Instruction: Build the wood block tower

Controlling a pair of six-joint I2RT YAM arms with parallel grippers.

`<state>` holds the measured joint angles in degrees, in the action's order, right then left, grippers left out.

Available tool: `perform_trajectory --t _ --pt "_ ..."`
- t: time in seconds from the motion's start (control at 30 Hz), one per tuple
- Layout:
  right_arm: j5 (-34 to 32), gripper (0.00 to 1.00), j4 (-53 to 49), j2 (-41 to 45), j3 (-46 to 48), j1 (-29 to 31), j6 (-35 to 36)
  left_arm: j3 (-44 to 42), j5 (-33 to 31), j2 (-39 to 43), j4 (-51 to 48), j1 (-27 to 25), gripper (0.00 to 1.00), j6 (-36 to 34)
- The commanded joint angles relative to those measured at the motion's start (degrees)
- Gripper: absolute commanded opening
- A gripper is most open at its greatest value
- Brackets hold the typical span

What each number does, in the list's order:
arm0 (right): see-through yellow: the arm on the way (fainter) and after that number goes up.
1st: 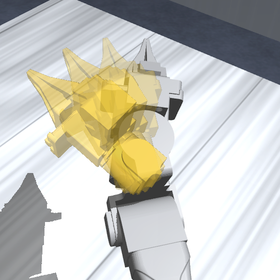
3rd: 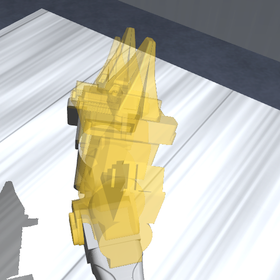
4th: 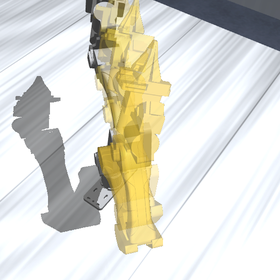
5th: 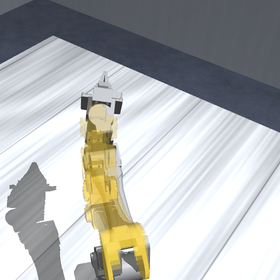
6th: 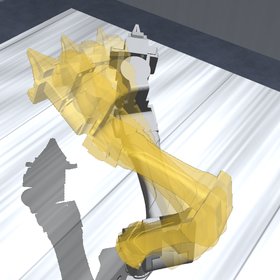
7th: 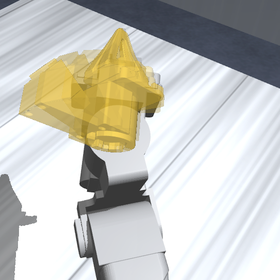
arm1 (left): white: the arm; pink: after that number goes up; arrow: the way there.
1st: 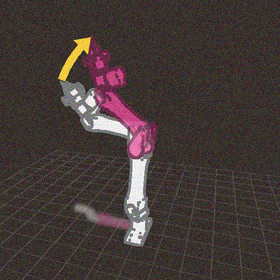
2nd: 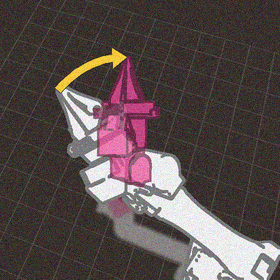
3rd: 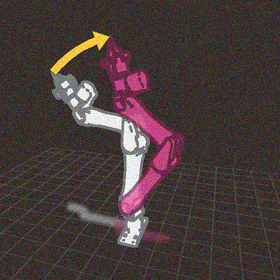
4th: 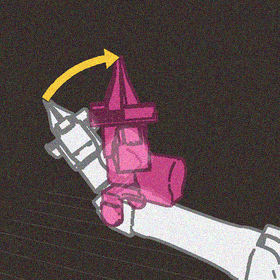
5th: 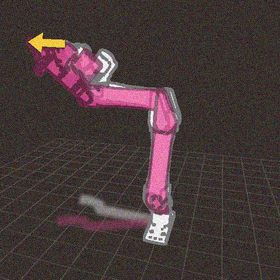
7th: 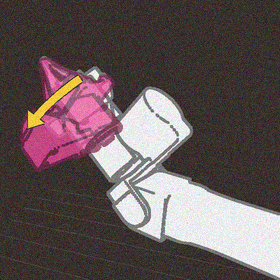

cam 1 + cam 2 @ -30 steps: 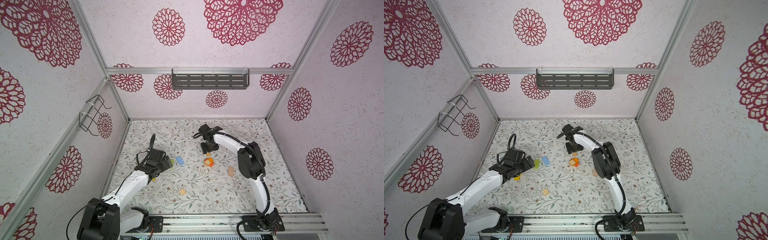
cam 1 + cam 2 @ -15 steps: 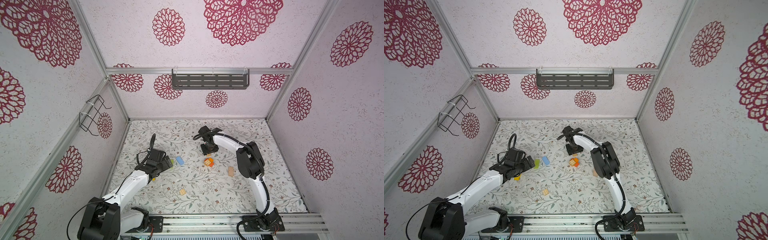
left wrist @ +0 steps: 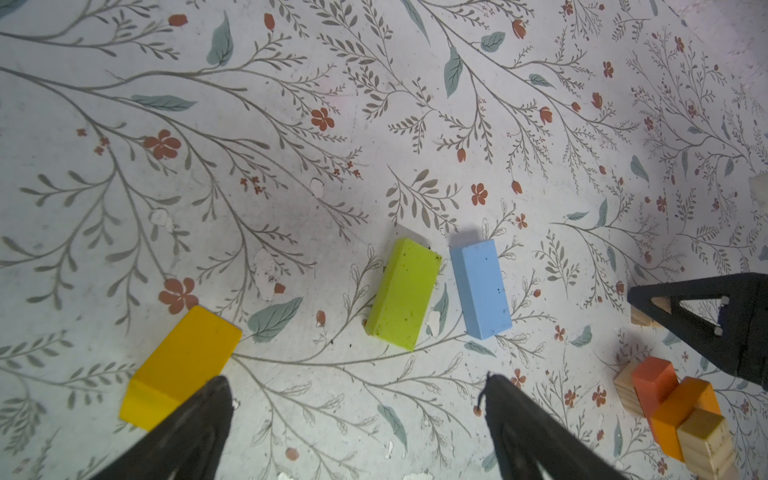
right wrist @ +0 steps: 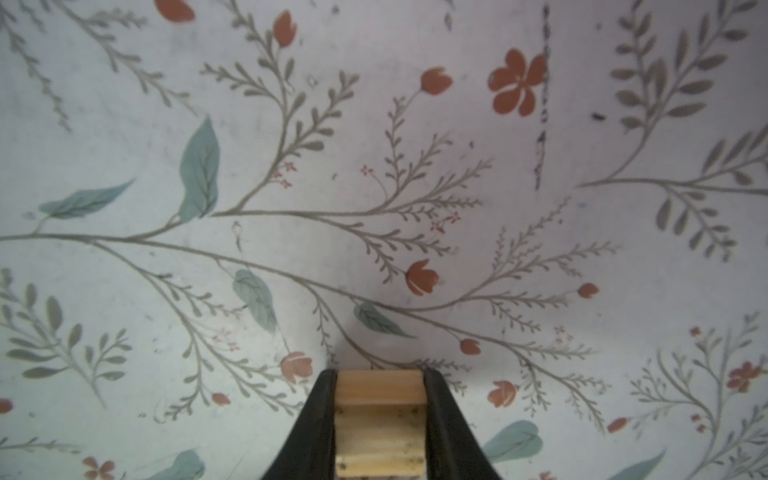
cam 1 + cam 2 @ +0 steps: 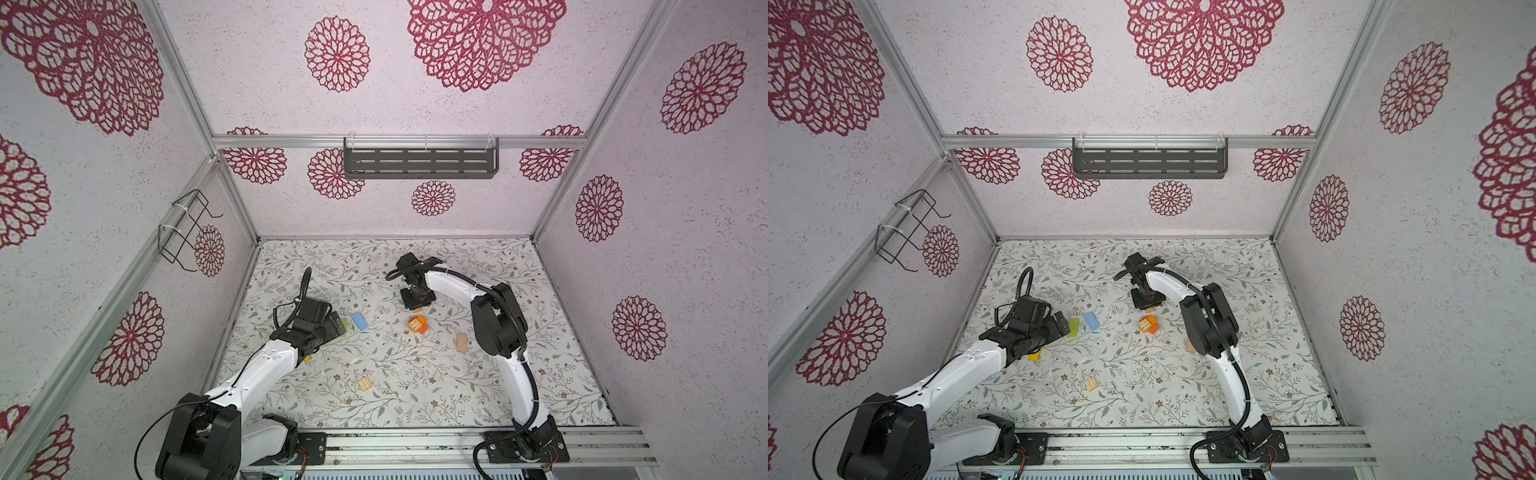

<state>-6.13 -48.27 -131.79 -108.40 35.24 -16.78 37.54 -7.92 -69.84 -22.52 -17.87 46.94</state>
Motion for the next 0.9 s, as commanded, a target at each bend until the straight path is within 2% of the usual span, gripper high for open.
perform_trajectory --t 0.0,0.13,0.5,0.7,0.87 --pt "-2.5 0.28 -3.2 2.3 -0.6 0.1 -0.4 -0.4 0.7 -0.2 1.5 0.6 0.97 -0.2" --pt "-3.5 0.28 -5.4 3.8 -2.8 0.1 0.2 -0.8 2.4 0.4 2.7 0.6 0.97 -1.0" --pt "-3.3 0.3 -9.6 10.8 -4.0 0.1 2.4 -0.1 2.4 2.6 2.8 0.6 0.97 -1.3" --pt "-2.1 0.3 -9.9 16.2 0.0 0.1 4.4 0.8 2.3 3.5 2.2 0.6 0.97 -0.6" --pt "1.4 0.3 -7.0 20.7 7.3 0.2 6.8 1.4 1.2 4.0 0.6 -0.6 0.97 -0.1"
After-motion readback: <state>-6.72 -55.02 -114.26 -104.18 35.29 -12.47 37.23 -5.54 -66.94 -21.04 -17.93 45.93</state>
